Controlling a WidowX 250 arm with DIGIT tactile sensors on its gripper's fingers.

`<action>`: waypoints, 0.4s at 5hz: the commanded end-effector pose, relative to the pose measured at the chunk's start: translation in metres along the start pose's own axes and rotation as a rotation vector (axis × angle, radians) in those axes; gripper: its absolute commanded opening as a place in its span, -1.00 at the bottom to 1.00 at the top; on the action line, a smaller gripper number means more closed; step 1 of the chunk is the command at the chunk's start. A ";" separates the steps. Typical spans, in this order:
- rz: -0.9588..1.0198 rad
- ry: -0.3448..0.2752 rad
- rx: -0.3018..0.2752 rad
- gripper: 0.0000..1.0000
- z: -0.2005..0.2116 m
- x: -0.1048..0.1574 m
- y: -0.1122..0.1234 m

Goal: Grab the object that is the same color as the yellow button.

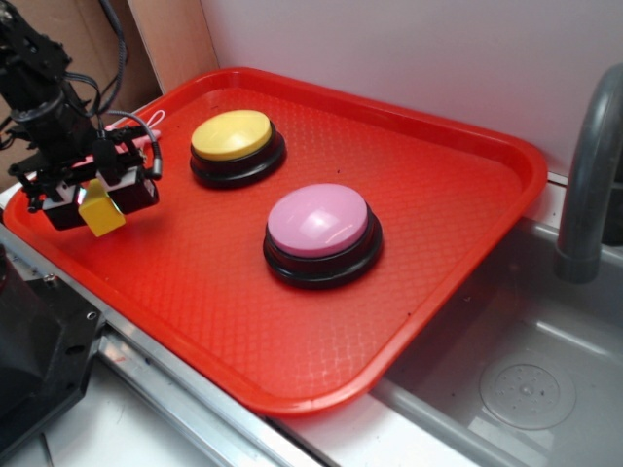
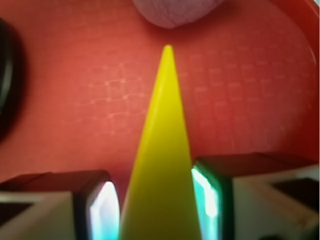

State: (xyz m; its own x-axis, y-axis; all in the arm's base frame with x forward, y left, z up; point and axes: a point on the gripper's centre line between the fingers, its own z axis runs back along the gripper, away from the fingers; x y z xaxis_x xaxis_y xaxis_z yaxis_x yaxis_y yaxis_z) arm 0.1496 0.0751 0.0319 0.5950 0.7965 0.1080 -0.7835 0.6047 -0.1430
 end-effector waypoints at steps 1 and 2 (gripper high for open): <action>-0.292 0.027 -0.055 -1.00 0.051 -0.006 -0.055; -0.481 0.067 -0.109 -1.00 0.077 -0.033 -0.087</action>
State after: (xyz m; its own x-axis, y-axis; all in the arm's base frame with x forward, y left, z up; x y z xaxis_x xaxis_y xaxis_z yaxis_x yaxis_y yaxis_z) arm 0.1847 -0.0057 0.1036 0.8967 0.4343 0.0856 -0.4155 0.8925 -0.1753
